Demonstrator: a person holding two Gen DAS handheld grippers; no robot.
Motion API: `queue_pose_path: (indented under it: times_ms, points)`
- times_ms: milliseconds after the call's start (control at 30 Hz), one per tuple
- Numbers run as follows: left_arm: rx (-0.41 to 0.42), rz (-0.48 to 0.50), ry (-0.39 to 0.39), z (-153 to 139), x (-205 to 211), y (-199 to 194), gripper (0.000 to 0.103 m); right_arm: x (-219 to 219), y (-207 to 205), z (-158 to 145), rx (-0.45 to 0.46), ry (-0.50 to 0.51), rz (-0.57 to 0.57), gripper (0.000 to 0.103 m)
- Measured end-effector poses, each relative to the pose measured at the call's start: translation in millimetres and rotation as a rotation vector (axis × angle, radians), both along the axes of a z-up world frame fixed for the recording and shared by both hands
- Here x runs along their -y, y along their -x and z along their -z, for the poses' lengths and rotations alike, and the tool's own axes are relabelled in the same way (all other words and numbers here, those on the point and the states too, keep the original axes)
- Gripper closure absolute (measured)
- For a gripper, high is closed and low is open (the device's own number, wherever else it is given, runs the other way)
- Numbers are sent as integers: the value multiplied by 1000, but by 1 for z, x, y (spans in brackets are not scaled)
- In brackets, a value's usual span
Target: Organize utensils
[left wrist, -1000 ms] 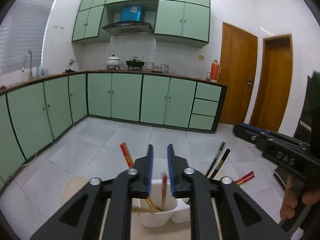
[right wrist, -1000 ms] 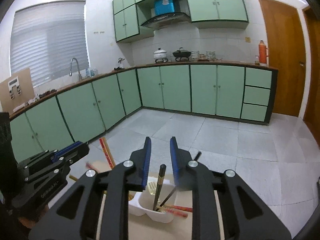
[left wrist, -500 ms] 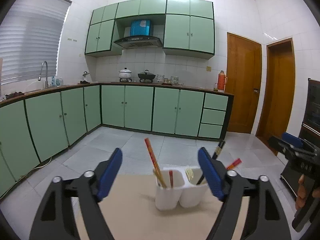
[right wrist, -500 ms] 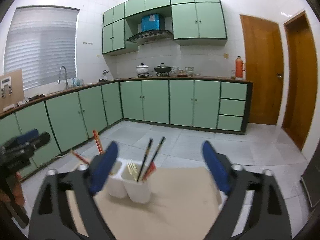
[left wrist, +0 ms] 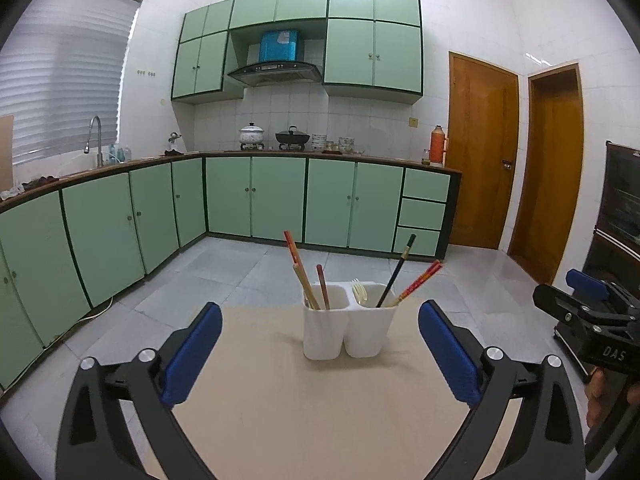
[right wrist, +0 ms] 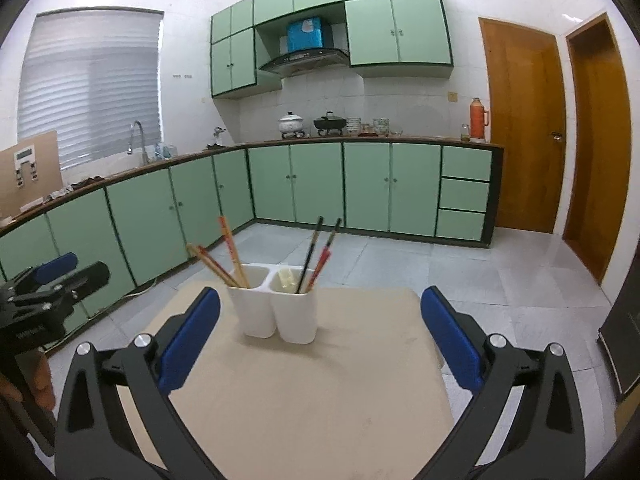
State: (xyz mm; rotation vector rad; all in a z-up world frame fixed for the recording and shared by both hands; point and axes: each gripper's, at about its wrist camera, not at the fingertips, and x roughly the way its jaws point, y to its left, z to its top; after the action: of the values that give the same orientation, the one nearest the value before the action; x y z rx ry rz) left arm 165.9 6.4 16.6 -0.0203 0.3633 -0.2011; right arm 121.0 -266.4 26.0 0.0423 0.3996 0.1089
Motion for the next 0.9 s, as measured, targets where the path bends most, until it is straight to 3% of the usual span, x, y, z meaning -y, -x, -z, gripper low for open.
queue_pose_path:
  times_ms: [433, 900]
  points:
    - [37, 5, 0, -19, 5, 32, 6, -13, 20, -29, 23, -27, -69, 6]
    - [69, -3, -1, -28, 8, 38, 6, -22, 16, -44, 36, -10, -93, 5]
